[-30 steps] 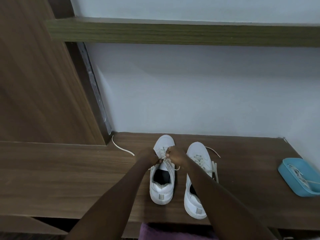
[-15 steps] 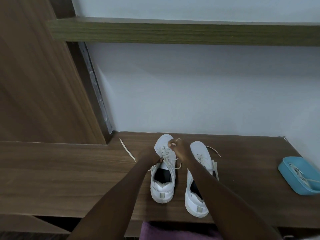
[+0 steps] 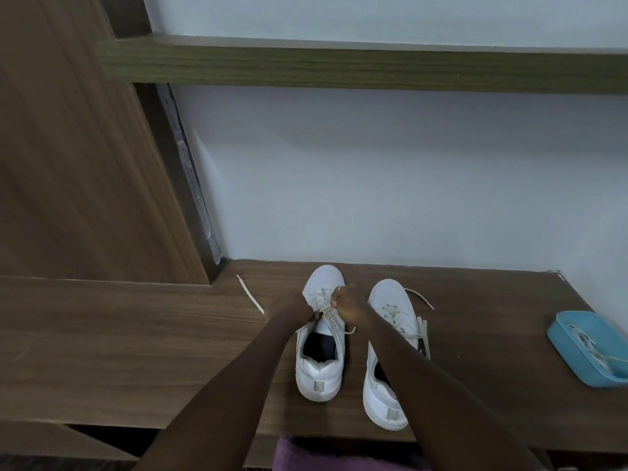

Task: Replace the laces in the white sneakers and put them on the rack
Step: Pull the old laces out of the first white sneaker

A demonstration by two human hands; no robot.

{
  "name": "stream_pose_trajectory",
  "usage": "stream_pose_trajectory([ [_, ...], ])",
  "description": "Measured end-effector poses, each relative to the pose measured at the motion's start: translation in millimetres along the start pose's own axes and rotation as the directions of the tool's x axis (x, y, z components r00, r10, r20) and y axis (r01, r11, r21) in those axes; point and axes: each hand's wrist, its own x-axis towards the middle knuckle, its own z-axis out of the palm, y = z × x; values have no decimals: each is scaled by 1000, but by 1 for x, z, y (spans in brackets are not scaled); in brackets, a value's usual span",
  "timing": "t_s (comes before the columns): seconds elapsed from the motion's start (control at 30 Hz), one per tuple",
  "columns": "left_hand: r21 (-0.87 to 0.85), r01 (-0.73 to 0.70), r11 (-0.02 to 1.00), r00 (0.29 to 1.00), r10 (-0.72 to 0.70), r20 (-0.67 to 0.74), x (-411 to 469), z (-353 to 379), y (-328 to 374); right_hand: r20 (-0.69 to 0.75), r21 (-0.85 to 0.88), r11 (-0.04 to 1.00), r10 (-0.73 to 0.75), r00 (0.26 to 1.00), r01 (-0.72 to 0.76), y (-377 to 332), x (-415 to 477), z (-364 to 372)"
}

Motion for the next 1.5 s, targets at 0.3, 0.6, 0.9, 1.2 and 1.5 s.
stream_pose_trajectory([
  [0.3,4,-10,1000,1000,10,-9,-1,-1,2,44,798,539,392,919,-268,21,-12,-25],
  [0.6,27,-27,999,999,28,-27,-4,0,2,-218,-397,906,-251,943,149,-15,-22,4],
  [0.9,22,-47,999,997,48,-52,-6,5,0,-95,-589,799,-221,971,124,-26,-19,6],
  [1.2,-78,-14,997,997,8,-72,-7,4,0,-66,-189,981,39,997,-51,6,2,-10],
  [1.5,-208,15,978,1000,-17,-4,-7,3,1,-250,-423,892,57,967,-162,31,-4,-28],
])
